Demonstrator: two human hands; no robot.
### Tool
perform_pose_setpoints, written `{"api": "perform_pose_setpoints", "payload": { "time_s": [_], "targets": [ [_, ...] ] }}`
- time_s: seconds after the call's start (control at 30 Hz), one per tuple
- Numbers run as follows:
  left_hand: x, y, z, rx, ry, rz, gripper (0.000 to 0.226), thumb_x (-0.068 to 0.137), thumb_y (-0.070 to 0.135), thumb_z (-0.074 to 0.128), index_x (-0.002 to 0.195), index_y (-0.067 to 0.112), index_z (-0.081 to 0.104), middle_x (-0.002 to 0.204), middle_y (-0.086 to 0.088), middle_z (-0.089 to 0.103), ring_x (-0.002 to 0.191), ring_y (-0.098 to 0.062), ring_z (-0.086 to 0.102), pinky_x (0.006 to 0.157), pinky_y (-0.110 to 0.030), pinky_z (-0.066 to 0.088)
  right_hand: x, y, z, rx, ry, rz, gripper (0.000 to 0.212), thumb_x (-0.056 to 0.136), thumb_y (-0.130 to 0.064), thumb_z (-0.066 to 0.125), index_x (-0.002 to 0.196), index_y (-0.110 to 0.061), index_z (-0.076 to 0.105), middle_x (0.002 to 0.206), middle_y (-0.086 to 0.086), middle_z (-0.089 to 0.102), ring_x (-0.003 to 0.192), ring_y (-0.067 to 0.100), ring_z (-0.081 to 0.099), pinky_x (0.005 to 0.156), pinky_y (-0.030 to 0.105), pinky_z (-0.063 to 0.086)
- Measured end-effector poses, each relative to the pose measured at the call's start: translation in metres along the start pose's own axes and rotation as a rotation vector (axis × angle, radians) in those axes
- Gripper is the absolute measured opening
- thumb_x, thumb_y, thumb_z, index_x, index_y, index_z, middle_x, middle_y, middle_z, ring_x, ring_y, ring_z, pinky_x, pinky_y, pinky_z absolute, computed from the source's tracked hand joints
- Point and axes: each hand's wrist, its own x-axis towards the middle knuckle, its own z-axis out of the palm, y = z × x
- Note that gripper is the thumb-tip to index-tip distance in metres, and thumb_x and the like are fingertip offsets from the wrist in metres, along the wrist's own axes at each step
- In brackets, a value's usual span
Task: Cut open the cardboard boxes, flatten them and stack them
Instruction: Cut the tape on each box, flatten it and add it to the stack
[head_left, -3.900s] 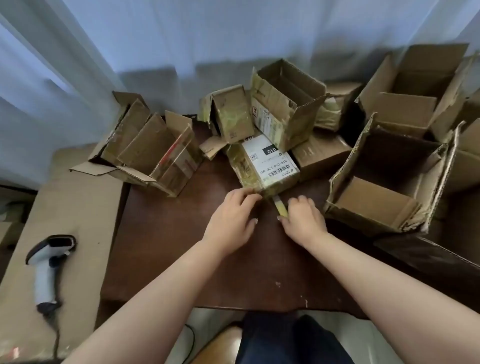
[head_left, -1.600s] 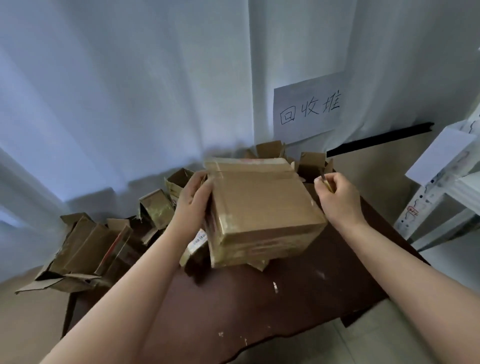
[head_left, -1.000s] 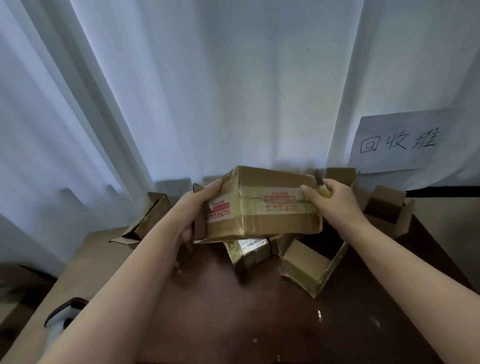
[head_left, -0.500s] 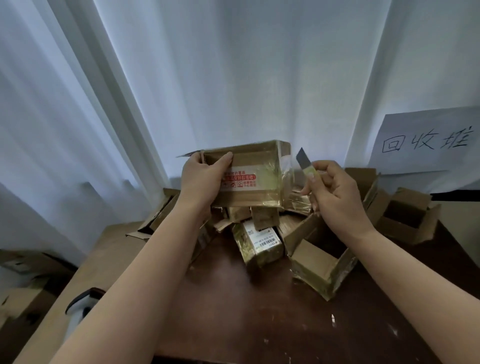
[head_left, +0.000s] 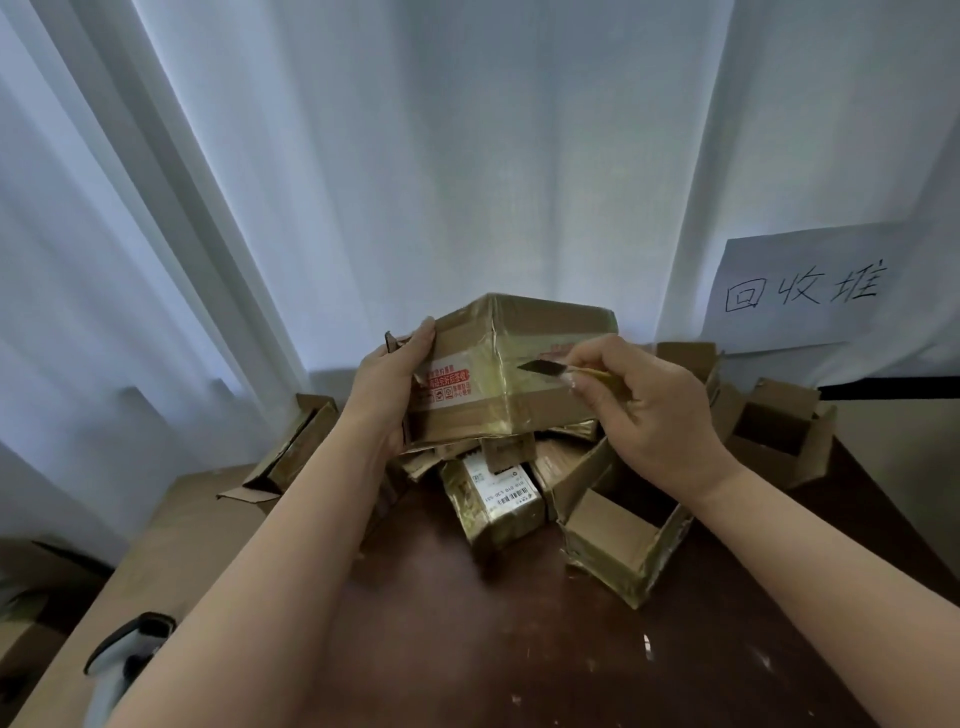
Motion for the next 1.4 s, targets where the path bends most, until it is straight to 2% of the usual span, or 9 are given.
{"api": "perform_pose_setpoints", "payload": {
  "time_s": [0.23,0.4,0.63,0.77,1.0,1.13,1.17,1.3,1.4],
  "targets": [
    [0.009,-0.003,-0.010,-0.037,-0.033,-0.008,0.024,0.083,0.041,0.069,0.085,0.016,0.069,0.081,-0.005,0.072,0.079,-0.025,0.070,0.084,-0.050,0.056,0.010,-0.001,0.015,-0.089,0.031,-0.126,0.013,0.092,-0.023,0.058,0.095,-0.015,0.068,0.080,-0.004,0.067,0.066,0.013,0.061,0.054,0.038,0.049],
    [0.013,-0.006,-0.021,-0.042,-0.044,-0.005,0.023,0.085,0.040,0.068,0.084,0.017,0.069,0.079,-0.003,0.072,0.075,-0.023,0.070,0.074,-0.042,0.059,0.013,-0.003,0.029,-0.135,0.078,-0.169,0.010,0.091,-0.017,0.062,0.090,-0.013,0.070,0.078,-0.003,0.067,0.066,0.015,0.061,0.054,0.039,0.048],
    [0.025,-0.014,-0.062,-0.059,-0.046,-0.076,0.055,0.070,0.054,0.071,0.112,0.018,0.066,0.095,-0.004,0.071,0.092,-0.027,0.069,0.081,-0.048,0.056,0.015,-0.014,0.074,-0.156,0.200,-0.303,0.021,0.093,-0.017,0.060,0.078,-0.011,0.072,0.070,-0.002,0.067,0.060,0.018,0.063,0.046,0.034,0.043],
    [0.038,-0.026,-0.090,-0.069,-0.038,-0.010,0.050,0.074,0.054,0.067,0.109,0.018,0.067,0.098,-0.005,0.070,0.096,-0.029,0.067,0.088,-0.053,0.053,0.014,-0.015,0.106,-0.158,0.226,-0.356,0.020,0.093,-0.015,0.059,0.078,-0.013,0.072,0.068,-0.002,0.067,0.058,0.020,0.063,0.044,0.035,0.042],
    [0.054,-0.066,-0.126,-0.104,-0.111,0.186,0.033,0.085,0.049,0.058,0.091,0.020,0.074,0.094,-0.004,0.071,0.090,-0.025,0.069,0.087,-0.047,0.055,-0.009,-0.010,0.156,-0.239,0.320,-0.466,0.019,0.091,-0.017,0.062,0.074,-0.013,0.071,0.064,-0.001,0.065,0.056,0.023,0.060,0.046,0.037,0.042],
    [0.052,-0.106,-0.142,-0.190,-0.141,0.288,0.065,0.078,0.053,0.063,0.124,0.007,0.062,0.130,-0.021,0.058,0.116,-0.039,0.059,0.096,-0.059,0.047,-0.046,-0.013,0.181,-0.315,0.406,-0.573,0.019,0.089,-0.011,0.061,0.073,-0.014,0.070,0.063,-0.001,0.064,0.053,0.023,0.056,0.047,0.034,0.038],
    [0.051,-0.115,-0.148,-0.202,-0.150,0.316,0.068,0.077,0.053,0.065,0.126,0.006,0.060,0.131,-0.022,0.057,0.118,-0.040,0.058,0.096,-0.060,0.046,-0.057,-0.013,0.186,-0.348,0.425,-0.593,0.017,0.087,-0.009,0.062,0.073,-0.013,0.070,0.063,-0.001,0.063,0.053,0.023,0.056,0.047,0.033,0.037],
    [0.038,-0.144,-0.167,-0.214,-0.212,0.351,0.054,0.079,0.049,0.067,0.116,0.010,0.065,0.116,-0.015,0.063,0.111,-0.036,0.061,0.091,-0.053,0.052,-0.097,-0.018,0.194,-0.451,0.431,-0.627,0.014,0.082,-0.003,0.063,0.076,-0.013,0.070,0.066,0.001,0.065,0.057,0.028,0.059,0.048,0.035,0.041],
    [0.018,-0.158,-0.186,-0.216,-0.241,0.335,0.061,0.082,0.047,0.064,0.127,0.006,0.059,0.124,-0.017,0.060,0.115,-0.037,0.059,0.094,-0.054,0.050,-0.125,-0.042,0.201,-0.495,0.411,-0.612,0.016,0.082,-0.003,0.060,0.077,-0.014,0.071,0.066,0.002,0.064,0.057,0.029,0.059,0.048,0.037,0.041]
  ]
}}
